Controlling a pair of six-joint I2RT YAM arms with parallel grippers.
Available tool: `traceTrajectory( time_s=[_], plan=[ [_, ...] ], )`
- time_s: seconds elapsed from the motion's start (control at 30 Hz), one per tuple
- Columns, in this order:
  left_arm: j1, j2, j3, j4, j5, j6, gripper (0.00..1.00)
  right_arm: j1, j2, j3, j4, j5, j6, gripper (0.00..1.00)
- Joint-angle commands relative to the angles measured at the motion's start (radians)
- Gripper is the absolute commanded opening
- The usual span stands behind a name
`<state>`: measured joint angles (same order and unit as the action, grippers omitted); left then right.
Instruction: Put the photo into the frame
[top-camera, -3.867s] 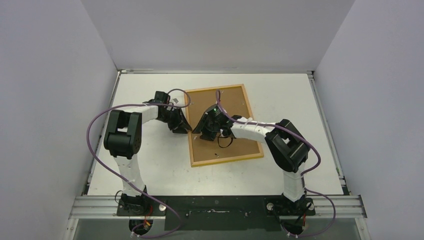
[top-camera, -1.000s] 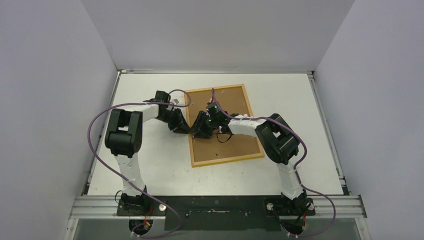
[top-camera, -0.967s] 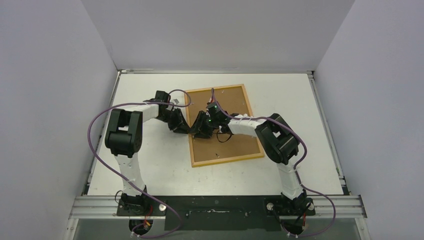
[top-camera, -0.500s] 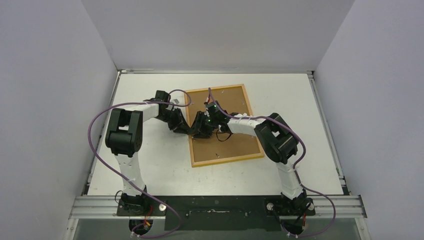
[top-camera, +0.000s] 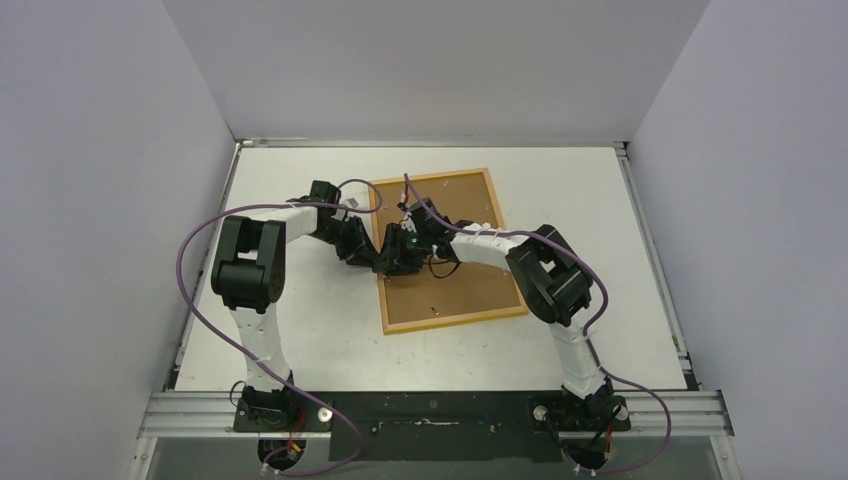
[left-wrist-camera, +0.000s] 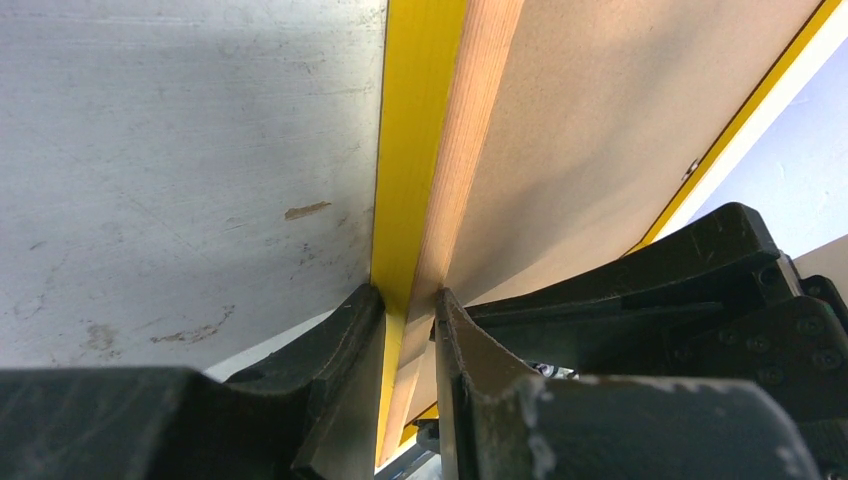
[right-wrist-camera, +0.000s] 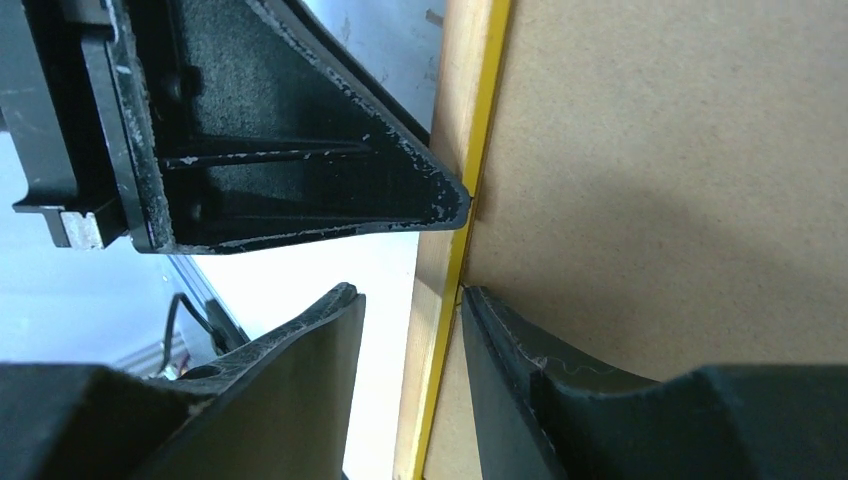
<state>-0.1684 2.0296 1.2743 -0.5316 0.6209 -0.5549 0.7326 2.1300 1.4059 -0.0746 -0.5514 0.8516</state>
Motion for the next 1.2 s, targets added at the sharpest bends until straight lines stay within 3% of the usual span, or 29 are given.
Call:
traceTrajectory(
  time_s=[0.0,0.3,1.0,1.17],
  plan=[
    [0.007,0.036,0.008,-0.038,-0.051,0.042,0.14,0.023,0.070,0.022,-0.162,-0.012,-0.157,0.43],
    [0.012,0.043,0.017,-0.047,-0.051,0.050,0.14,0.024,0.120,0.080,-0.256,-0.077,-0.327,0.43],
    [0.040,0.064,0.048,-0.056,-0.025,0.049,0.15,0.022,0.094,0.037,-0.224,-0.147,-0.379,0.49],
    [0.061,0.070,0.050,-0.034,0.037,0.031,0.15,0.019,0.088,0.047,-0.172,-0.140,-0.334,0.45]
  ],
)
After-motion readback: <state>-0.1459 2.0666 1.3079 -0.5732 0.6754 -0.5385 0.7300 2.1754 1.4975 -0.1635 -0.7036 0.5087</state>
